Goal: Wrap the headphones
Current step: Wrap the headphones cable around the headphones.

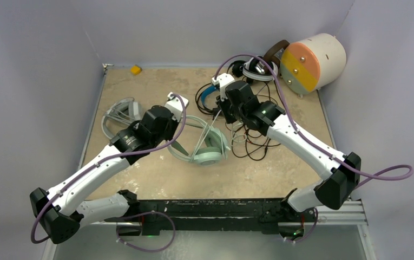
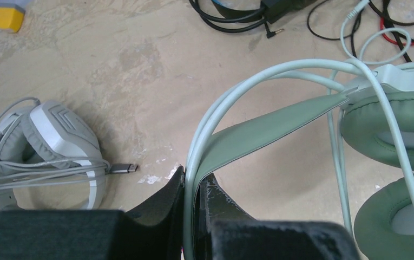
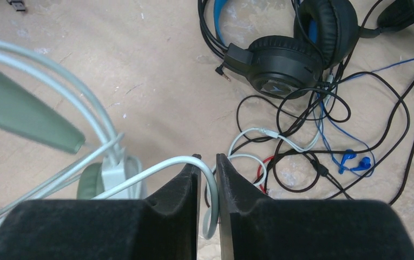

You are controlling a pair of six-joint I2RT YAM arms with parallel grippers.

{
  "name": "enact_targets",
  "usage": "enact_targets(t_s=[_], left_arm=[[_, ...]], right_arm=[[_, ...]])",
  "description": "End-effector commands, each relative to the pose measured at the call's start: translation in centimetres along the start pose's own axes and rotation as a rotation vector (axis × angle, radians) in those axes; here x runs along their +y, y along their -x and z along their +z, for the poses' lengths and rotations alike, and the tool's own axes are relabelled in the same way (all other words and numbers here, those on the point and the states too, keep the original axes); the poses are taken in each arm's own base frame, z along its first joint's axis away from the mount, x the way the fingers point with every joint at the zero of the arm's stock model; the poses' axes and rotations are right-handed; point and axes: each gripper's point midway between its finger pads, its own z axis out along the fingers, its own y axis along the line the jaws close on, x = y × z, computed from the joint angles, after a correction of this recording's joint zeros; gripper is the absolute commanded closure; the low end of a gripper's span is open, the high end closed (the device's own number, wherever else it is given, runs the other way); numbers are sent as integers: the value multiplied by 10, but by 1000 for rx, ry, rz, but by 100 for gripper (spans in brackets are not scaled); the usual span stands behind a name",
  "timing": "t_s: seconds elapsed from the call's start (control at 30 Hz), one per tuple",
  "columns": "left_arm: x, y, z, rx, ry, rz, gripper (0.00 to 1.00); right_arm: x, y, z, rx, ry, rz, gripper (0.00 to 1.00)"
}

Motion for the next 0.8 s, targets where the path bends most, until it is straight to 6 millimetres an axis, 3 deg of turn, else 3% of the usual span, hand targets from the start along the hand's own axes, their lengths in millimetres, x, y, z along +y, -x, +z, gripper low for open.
enact_targets(t_s=[0.0,0.27,0.4,0.6,0.77], left_arm=[[-18,10,-23,-13,-156,84,100],[-26,18,-33,-49,-220,84,100],[-32,33,-43,-110,-262,26,100],[-25,63,-56,-211,-230,-150,100],[-23,73,-55,-157,-248,-290,100]], right_arm=[[-37,24,4,-81,-131,36,82],[-41,21,21,-70,-91,80,83],[-40,17,30,-60,-35,122,83],[-27,12,41,-112,118,184,85],[-9,6,50,-171,226,179,85]])
